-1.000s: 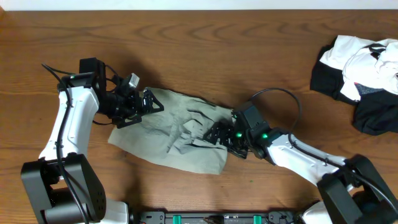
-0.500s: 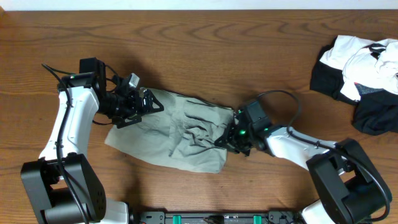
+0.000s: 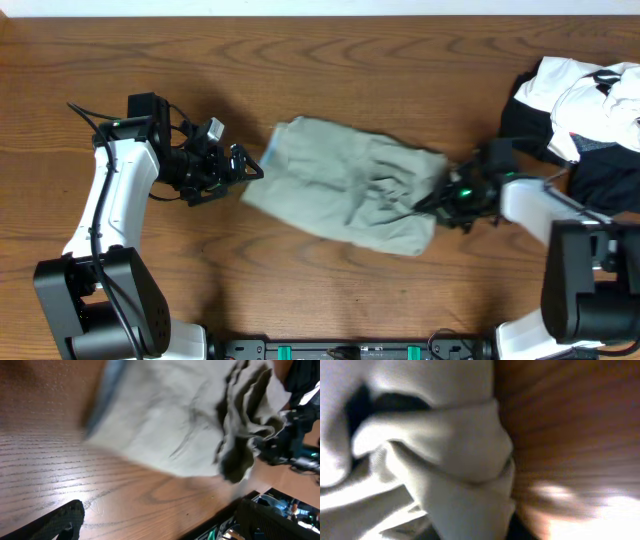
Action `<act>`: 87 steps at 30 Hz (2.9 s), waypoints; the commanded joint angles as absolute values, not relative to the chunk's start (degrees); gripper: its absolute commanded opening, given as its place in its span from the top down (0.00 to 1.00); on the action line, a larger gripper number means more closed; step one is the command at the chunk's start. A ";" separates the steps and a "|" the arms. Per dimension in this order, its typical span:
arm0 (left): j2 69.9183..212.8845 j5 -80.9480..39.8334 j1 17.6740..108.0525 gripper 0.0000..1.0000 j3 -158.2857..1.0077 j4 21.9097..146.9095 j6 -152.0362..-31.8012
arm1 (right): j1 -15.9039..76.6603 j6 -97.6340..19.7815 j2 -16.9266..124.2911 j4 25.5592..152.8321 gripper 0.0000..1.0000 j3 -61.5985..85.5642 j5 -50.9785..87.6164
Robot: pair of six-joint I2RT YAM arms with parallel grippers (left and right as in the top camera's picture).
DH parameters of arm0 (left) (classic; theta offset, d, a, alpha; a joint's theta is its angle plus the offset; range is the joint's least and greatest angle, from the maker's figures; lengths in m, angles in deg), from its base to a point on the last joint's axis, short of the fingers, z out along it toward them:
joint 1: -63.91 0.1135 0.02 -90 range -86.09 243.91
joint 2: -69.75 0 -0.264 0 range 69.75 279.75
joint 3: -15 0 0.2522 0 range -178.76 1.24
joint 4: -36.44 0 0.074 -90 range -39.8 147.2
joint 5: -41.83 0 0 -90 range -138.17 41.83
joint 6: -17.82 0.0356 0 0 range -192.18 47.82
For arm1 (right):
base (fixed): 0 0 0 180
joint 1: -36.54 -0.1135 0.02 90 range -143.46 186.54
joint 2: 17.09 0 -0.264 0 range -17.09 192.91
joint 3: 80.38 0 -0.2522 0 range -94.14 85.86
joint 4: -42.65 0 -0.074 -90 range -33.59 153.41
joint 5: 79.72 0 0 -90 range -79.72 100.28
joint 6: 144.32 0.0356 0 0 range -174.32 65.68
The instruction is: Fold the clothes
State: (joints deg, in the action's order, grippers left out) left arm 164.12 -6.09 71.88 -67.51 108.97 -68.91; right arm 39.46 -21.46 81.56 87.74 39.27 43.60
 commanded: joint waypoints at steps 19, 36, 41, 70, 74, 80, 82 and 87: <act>162.96 -5.30 71.81 0.01 -67.27 108.03 -67.91 | 43.39 -51.80 84.99 108.55 0.74 17.74 22.26; 162.96 -5.30 71.81 0.01 -67.27 107.11 -67.91 | 43.26 -50.03 84.69 123.41 0.04 -0.71 29.43; 162.99 -5.28 71.81 0.01 -67.27 106.47 -67.95 | 42.65 -51.63 84.93 121.21 0.36 -1.23 37.91; 162.99 -5.28 71.81 0.01 -67.27 104.97 -67.93 | 27.90 -34.14 85.65 90.54 0.90 28.26 40.08; 162.99 -5.28 71.81 0.01 -67.27 104.97 -67.93 | 27.81 -33.48 80.99 94.08 0.87 24.34 40.12; 163.12 -3.79 71.64 0.01 -67.27 104.92 -68.15 | 26.50 -28.85 74.50 91.35 0.51 21.39 44.14; 163.47 -1.83 70.90 0.01 -67.27 104.83 -68.13 | 24.86 -27.93 74.46 88.75 0.33 21.41 44.14; 165.39 -1.21 66.35 0.01 -67.27 102.74 -68.30 | 18.24 -26.64 77.63 85.36 0.19 21.41 40.43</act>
